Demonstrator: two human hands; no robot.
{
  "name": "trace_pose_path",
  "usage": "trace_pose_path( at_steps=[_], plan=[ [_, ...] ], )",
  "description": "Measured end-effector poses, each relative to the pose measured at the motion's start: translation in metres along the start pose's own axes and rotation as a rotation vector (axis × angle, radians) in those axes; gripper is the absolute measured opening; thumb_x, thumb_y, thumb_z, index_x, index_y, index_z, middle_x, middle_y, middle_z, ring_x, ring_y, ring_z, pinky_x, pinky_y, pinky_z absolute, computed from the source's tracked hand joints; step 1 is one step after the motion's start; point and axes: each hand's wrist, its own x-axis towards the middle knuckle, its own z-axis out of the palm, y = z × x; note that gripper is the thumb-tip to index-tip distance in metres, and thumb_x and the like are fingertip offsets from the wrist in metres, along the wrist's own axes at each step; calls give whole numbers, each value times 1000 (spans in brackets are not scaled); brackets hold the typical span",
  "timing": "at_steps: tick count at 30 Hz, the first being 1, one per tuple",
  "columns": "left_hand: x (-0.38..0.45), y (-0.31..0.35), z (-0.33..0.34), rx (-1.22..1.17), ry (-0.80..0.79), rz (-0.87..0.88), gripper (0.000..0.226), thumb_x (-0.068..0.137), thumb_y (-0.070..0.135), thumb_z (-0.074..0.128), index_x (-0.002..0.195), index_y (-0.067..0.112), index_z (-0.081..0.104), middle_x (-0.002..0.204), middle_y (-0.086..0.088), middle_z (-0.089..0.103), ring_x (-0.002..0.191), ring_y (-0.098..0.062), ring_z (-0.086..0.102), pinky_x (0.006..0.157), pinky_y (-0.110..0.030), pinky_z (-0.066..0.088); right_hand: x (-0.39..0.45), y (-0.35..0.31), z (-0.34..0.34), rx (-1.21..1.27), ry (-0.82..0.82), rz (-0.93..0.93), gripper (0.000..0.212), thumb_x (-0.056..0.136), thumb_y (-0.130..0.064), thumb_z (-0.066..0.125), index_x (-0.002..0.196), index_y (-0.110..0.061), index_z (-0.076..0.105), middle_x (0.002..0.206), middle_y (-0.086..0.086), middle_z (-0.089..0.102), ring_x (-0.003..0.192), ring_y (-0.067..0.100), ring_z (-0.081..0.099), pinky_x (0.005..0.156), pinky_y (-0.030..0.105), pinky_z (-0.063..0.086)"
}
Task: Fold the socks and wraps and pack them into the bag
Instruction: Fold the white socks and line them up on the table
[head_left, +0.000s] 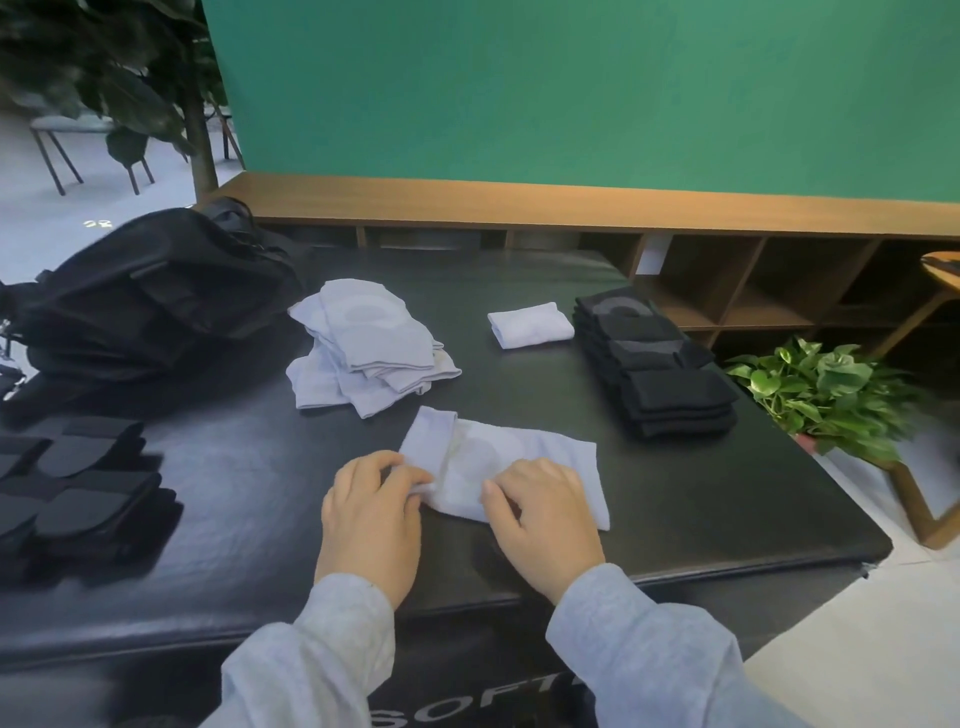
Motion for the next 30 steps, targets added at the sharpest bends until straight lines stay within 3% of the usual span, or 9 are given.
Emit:
trace_pose_path(
  at_steps=[6, 9, 12, 15, 18, 22, 25, 27, 30],
  plan=[
    [-1, -1, 2, 18, 67, 12, 34, 74, -6, 63, 93, 22, 69, 106, -1, 57, 105, -22, 41, 88, -44, 39, -3, 6, 4, 81, 314, 163, 42, 86, -39, 24, 82, -24, 63, 88, -17, 57, 92, 10, 48, 95, 24, 22],
    [-5, -1, 2, 33, 31, 206, 24, 74, 11, 65, 91, 28, 67, 95, 8, 53, 93, -17, 45, 83, -37, 37, 2, 6, 6, -13, 153, 320, 58, 81, -47, 7, 94, -27, 60, 107, -16, 54, 111, 9, 42, 111, 37, 17],
    [-4, 1, 0, 67, -57, 160, 22, 83, 37, 49, 97, 34, 66, 96, 16, 50, 99, -14, 49, 93, -29, 23, 2, 6, 6, -103, 68, 314, 47, 89, -45, 16, 96, -29, 60, 109, -17, 54, 108, 10, 40, 94, 28, 27],
    [-2, 5, -5, 133, -136, 101, 60, 79, 57, 13, 114, 39, 57, 113, 20, 46, 116, -8, 39, 101, -26, 11, -6, 7, 3, -105, 100, 253, 51, 86, -47, 14, 94, -29, 61, 101, -19, 55, 95, 7, 37, 80, 22, 27],
    [1, 12, -8, 193, -223, 79, 82, 71, 66, -6, 136, 40, 36, 142, 18, 30, 136, -5, 17, 113, -34, -5, -16, 10, -3, 231, 177, 243, 23, 93, -30, 39, 89, -25, 62, 89, -17, 57, 86, 4, 50, 75, 15, 38],
    [2, 12, -7, 241, -260, 83, 90, 67, 69, -10, 147, 34, 10, 156, 12, 0, 143, -10, -9, 112, -36, -15, -26, 13, -14, 592, 354, 221, 21, 85, -19, 43, 81, -29, 62, 88, -14, 63, 81, 2, 61, 69, 12, 46],
    [-1, 5, -5, 94, -171, 200, 60, 81, 56, 20, 130, 34, 47, 142, 9, 38, 135, -15, 28, 113, -36, 12, -25, 17, -13, 461, 381, 251, 25, 86, -11, 46, 79, -32, 58, 97, -20, 56, 96, 2, 50, 77, -1, 31],
    [-6, 1, -4, 25, -119, 312, 36, 82, 49, 38, 103, 34, 64, 116, 12, 55, 113, -8, 43, 97, -37, 38, -21, 20, -10, 343, 267, 301, 23, 88, -8, 49, 83, -27, 62, 101, -20, 51, 103, 3, 42, 81, -2, 26],
    [-12, 0, -6, 26, -177, 395, 40, 73, 66, 47, 97, 39, 64, 105, 19, 56, 102, -1, 41, 88, -30, 38, -20, 24, -10, 323, 137, 305, 23, 87, -6, 49, 88, -21, 66, 96, -27, 49, 98, 2, 47, 84, 7, 33]
  ],
)
